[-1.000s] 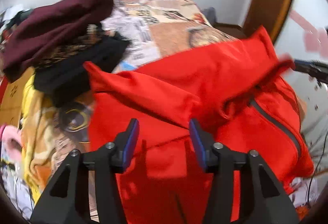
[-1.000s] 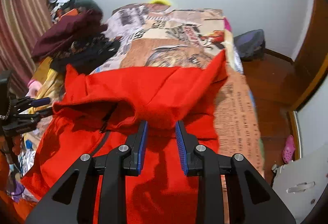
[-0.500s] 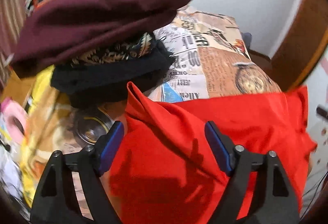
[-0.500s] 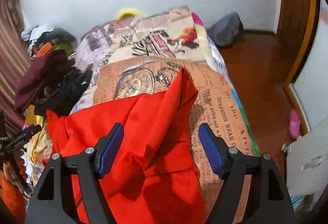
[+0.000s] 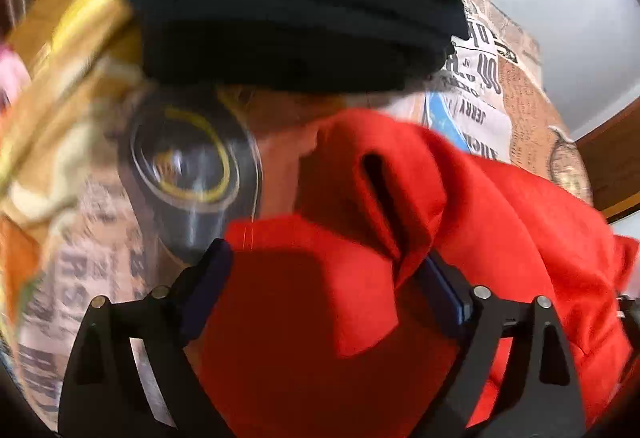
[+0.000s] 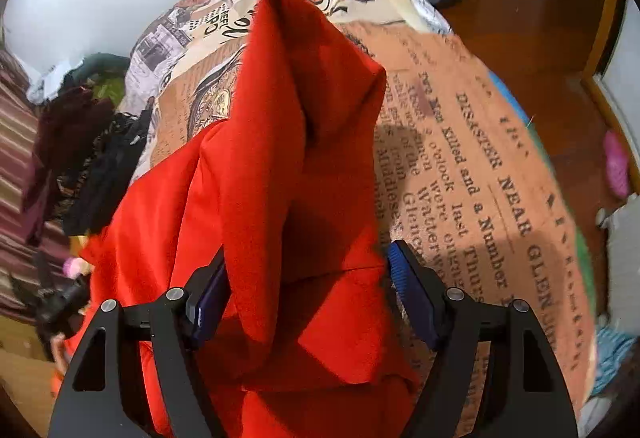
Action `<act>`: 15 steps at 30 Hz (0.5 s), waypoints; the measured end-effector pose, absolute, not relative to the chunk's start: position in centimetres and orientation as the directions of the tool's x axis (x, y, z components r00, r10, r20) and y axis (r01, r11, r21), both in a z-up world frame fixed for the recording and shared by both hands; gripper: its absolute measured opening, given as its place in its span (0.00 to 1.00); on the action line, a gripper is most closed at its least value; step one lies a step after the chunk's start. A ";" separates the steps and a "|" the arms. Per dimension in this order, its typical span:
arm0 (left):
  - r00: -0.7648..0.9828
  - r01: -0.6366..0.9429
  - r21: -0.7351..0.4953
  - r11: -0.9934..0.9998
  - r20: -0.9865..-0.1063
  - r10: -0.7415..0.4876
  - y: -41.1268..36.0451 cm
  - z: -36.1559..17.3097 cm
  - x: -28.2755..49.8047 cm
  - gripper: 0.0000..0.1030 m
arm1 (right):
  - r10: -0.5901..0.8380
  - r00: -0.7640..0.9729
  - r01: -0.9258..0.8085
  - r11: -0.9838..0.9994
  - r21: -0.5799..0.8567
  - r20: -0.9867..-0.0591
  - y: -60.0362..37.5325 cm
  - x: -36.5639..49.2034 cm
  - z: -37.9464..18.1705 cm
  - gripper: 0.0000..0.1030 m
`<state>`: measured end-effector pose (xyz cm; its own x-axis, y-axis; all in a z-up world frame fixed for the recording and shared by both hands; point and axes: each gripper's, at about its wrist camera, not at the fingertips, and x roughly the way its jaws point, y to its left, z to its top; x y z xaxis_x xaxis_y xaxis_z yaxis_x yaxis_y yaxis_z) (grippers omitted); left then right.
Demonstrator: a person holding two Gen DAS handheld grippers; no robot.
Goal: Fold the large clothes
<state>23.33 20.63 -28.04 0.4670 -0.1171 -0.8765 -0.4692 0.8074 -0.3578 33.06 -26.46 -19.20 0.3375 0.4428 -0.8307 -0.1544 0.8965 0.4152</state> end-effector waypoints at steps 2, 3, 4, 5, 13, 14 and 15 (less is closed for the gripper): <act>0.465 -0.479 -0.450 0.753 -0.858 -0.217 21.4 -29.1 22.6 0.88 | 0.462 0.330 -0.158 0.887 0.434 -0.824 -26.6 33.2 -19.2 0.70; 0.471 -0.481 -0.502 0.719 -0.839 -0.271 21.9 -29.6 22.2 0.88 | 0.479 0.324 -0.165 0.877 0.450 -0.816 -26.4 33.3 -19.2 0.72; 0.477 -0.481 -0.522 0.705 -0.830 -0.289 22.1 -29.7 21.8 0.88 | 0.485 0.324 -0.173 0.874 0.453 -0.812 -26.3 33.1 -19.2 0.72; 0.480 -0.475 -0.529 0.703 -0.825 -0.297 22.1 -29.7 21.6 0.87 | 0.478 0.329 -0.176 0.878 0.445 -0.814 -26.0 33.3 -19.2 0.72; 0.511 -0.357 -0.467 0.809 -0.822 -0.249 19.3 -26.1 21.8 0.21 | 0.511 0.371 -0.258 0.859 0.442 -0.775 -25.1 32.4 -17.6 0.17; 0.515 -0.342 -0.426 0.838 -0.831 -0.212 18.4 -25.2 22.0 0.17 | 0.511 0.383 -0.264 0.859 0.438 -0.770 -25.2 32.3 -17.2 0.16; 0.522 -0.327 -0.379 0.865 -0.836 -0.169 17.6 -24.3 22.2 0.16 | 0.510 0.402 -0.271 0.860 0.434 -0.761 -25.1 32.2 -16.6 0.15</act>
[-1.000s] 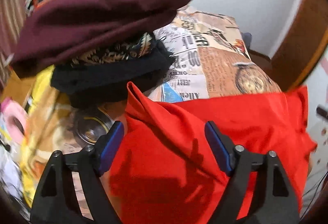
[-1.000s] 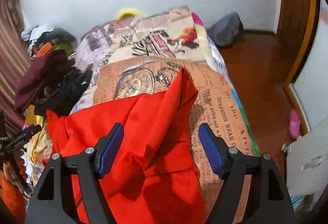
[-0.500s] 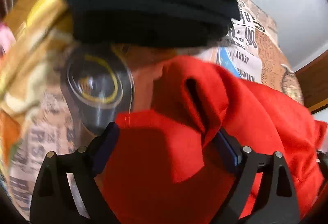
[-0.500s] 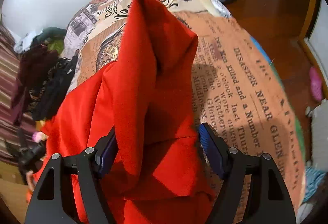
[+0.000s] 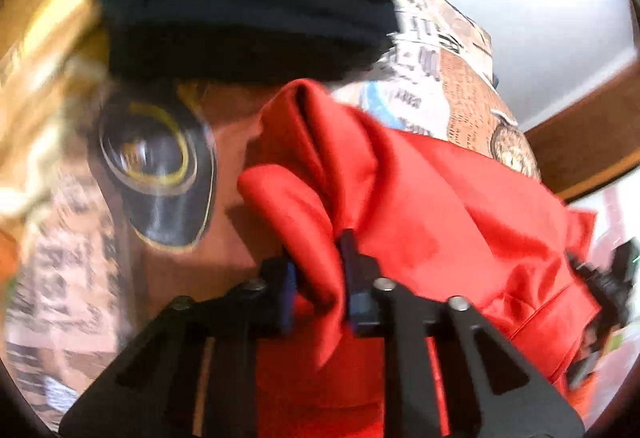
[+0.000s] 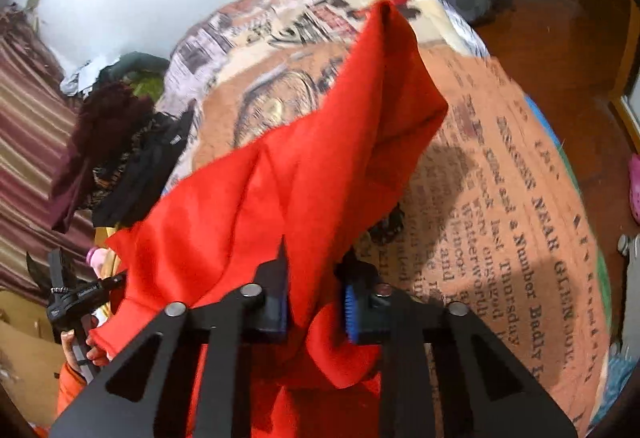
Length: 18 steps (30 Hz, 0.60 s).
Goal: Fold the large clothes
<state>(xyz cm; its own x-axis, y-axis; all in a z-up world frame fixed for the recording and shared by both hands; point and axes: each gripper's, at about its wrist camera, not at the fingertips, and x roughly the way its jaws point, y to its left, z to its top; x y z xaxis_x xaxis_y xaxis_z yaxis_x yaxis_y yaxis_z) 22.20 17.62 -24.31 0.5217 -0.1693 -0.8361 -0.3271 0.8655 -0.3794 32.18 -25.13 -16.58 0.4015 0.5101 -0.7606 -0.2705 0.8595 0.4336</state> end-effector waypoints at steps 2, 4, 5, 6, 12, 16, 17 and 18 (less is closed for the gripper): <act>0.553 -0.287 -0.299 0.910 -0.828 -0.097 15.9 -22.3 22.7 0.15 | 0.509 0.443 -0.284 0.860 0.423 -0.738 -25.4 32.0 -15.0 0.14; 0.597 -0.245 -0.274 0.930 -0.798 -0.077 14.7 -20.0 23.3 0.15 | 0.499 0.480 -0.311 0.866 0.392 -0.722 -25.3 31.9 -13.4 0.13; 0.612 -0.233 -0.277 0.932 -0.787 -0.080 14.5 -19.1 23.5 0.14 | 0.490 0.494 -0.328 0.870 0.368 -0.718 -25.0 32.0 -12.6 0.13; 0.630 -0.220 -0.278 0.935 -0.772 -0.082 14.1 -18.1 23.9 0.14 | 0.481 0.507 -0.342 0.874 0.345 -0.715 -24.7 32.1 -11.9 0.13; 0.696 -0.156 -0.219 0.963 -0.717 -0.050 12.3 -14.3 26.7 0.14 | 0.447 0.568 -0.380 0.887 0.261 -0.691 -23.3 33.6 -9.4 0.13; 0.711 -0.146 -0.161 0.976 -0.704 -0.010 11.5 -13.7 28.5 0.14 | 0.437 0.603 -0.366 0.895 0.255 -0.667 -23.2 35.1 -8.9 0.13; 0.711 -0.140 -0.150 0.979 -0.703 -0.006 11.2 -13.8 29.3 0.14 | 0.436 0.607 -0.361 0.896 0.258 -0.664 -23.3 35.5 -8.9 0.13; 0.710 -0.139 -0.146 0.980 -0.704 -0.004 11.2 -13.9 29.5 0.14 | 0.433 0.610 -0.354 0.898 0.260 -0.664 -23.4 35.9 -9.0 0.13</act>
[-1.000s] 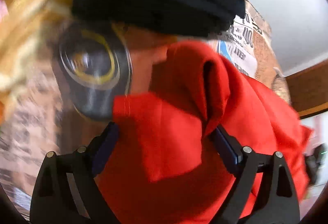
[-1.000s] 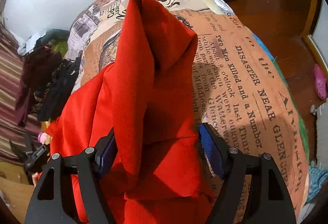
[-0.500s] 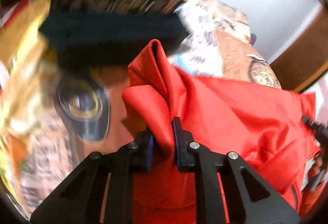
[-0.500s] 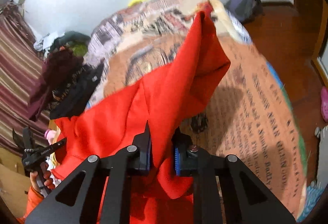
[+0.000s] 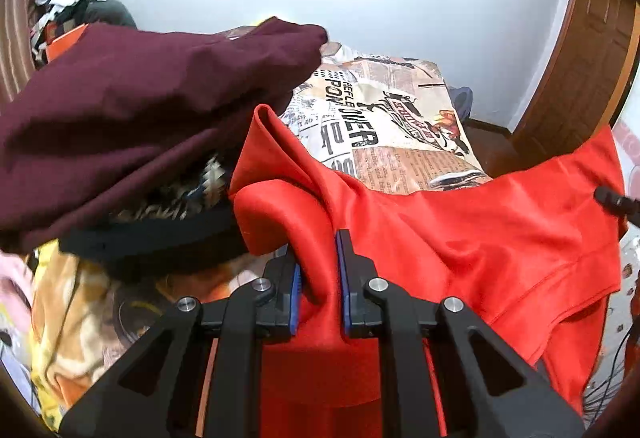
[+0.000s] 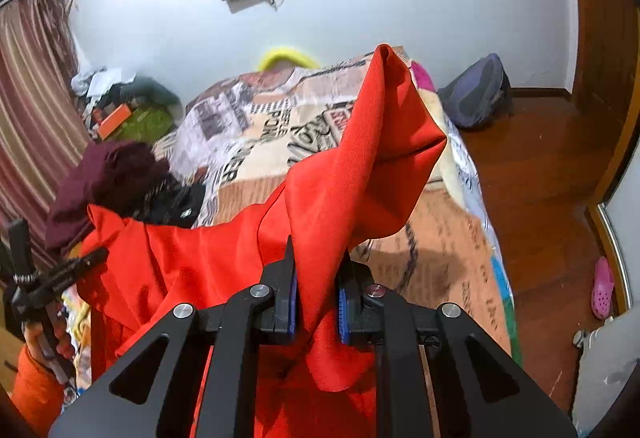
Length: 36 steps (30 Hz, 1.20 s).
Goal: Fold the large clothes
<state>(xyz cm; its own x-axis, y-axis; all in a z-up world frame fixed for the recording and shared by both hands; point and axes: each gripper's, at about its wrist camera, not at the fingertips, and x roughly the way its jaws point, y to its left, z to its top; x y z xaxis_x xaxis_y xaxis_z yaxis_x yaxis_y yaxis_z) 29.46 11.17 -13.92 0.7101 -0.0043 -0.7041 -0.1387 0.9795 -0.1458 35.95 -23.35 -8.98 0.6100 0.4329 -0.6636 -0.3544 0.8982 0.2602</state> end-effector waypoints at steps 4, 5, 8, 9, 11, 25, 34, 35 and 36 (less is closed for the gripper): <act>0.693 -0.147 -0.162 0.976 -0.721 -0.015 11.6 -15.3 31.9 0.14 | 0.401 0.611 -0.326 0.913 0.245 -0.682 -23.5 37.9 -10.2 0.13; 0.688 -0.150 -0.170 0.974 -0.726 -0.021 11.8 -15.7 32.4 0.14 | 0.397 0.609 -0.322 0.915 0.243 -0.686 -23.8 38.2 -10.4 0.13; 0.666 -0.167 -0.188 0.968 -0.745 -0.030 12.6 -17.3 34.1 0.14 | 0.379 0.600 -0.298 0.923 0.243 -0.704 -24.0 39.8 -11.9 0.13; 0.661 -0.173 -0.188 0.967 -0.750 -0.027 12.9 -17.8 34.7 0.14 | 0.373 0.596 -0.288 0.926 0.244 -0.711 -24.1 40.3 -12.5 0.13; 0.652 -0.185 -0.180 0.966 -0.758 -0.016 13.2 -18.6 35.4 0.14 | 0.366 0.589 -0.274 0.929 0.249 -0.720 -24.5 41.1 -13.1 0.13; 0.593 -0.183 -0.155 0.971 -0.805 -0.017 14.4 -21.2 38.5 0.19 | 0.364 0.510 -0.241 0.930 0.276 -0.779 -25.8 43.7 -17.1 0.18; 0.581 -0.223 -0.131 0.966 -0.814 0.024 14.5 -20.2 36.4 0.21 | 0.287 0.487 -0.248 0.951 0.185 -0.825 -26.2 41.5 -15.5 0.23; 0.579 -0.224 -0.128 0.966 -0.815 0.027 14.7 -20.1 35.8 0.21 | 0.287 0.487 -0.244 0.951 0.187 -0.825 -26.6 40.9 -15.2 0.23; 0.578 -0.223 -0.121 0.967 -0.816 0.031 14.7 -19.9 35.2 0.21 | 0.290 0.468 -0.246 0.950 0.192 -0.835 -26.7 40.7 -15.0 0.23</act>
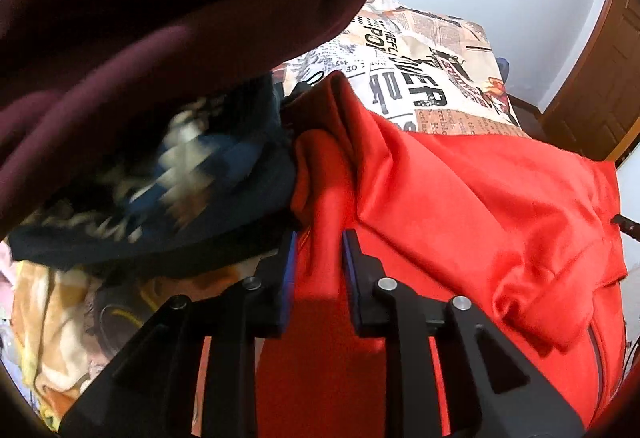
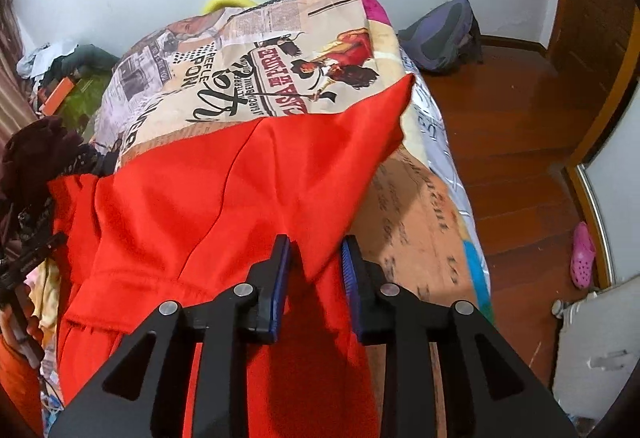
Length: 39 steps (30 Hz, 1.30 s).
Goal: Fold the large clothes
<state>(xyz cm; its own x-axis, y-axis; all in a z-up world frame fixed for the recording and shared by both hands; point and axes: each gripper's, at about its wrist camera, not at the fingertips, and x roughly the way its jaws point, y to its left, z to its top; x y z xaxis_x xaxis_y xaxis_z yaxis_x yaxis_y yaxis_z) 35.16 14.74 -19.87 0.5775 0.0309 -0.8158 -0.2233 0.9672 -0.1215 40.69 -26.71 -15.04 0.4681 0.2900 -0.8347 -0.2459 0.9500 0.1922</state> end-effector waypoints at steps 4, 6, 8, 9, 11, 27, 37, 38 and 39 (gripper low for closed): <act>0.567 -0.208 -0.087 0.974 -0.823 0.047 14.8 -18.8 32.8 0.22 | 0.293 0.472 -0.270 0.946 0.180 -0.831 -27.4 38.3 -13.6 0.23; 0.566 -0.206 -0.074 0.976 -0.822 0.057 14.9 -18.2 31.8 0.23 | 0.274 0.496 -0.285 0.948 0.144 -0.824 -27.5 36.8 -12.6 0.24; 0.572 -0.210 -0.072 0.975 -0.818 0.063 15.2 -17.3 30.4 0.30 | 0.268 0.517 -0.290 0.948 0.128 -0.813 -27.8 35.7 -11.8 0.29; 0.577 -0.214 -0.072 0.974 -0.814 0.067 15.5 -16.8 29.5 0.33 | 0.267 0.530 -0.297 0.947 0.119 -0.805 -27.9 35.0 -11.4 0.37; 0.587 -0.221 -0.066 0.973 -0.806 0.079 16.0 -15.9 28.1 0.40 | 0.249 0.569 -0.297 0.951 0.087 -0.783 -28.1 33.5 -10.5 0.44; 0.486 -0.237 -0.038 0.971 -0.870 0.084 18.6 -17.8 19.4 0.50 | 0.204 0.535 -0.248 0.966 0.078 -0.820 -29.0 26.9 -13.3 0.45; 0.431 -0.217 -0.174 0.960 -0.900 -0.066 17.0 -21.8 16.2 0.50 | 0.181 0.462 -0.189 0.977 0.103 -0.868 -31.1 23.8 -15.8 0.45; 0.426 -0.220 -0.188 0.957 -0.901 -0.080 16.9 -22.2 16.2 0.50 | 0.180 0.453 -0.187 0.977 0.105 -0.873 -31.3 23.6 -16.1 0.45; 0.418 -0.224 -0.202 0.953 -0.904 -0.093 16.8 -22.6 16.1 0.50 | 0.178 0.446 -0.179 0.978 0.107 -0.877 -31.3 23.3 -16.3 0.45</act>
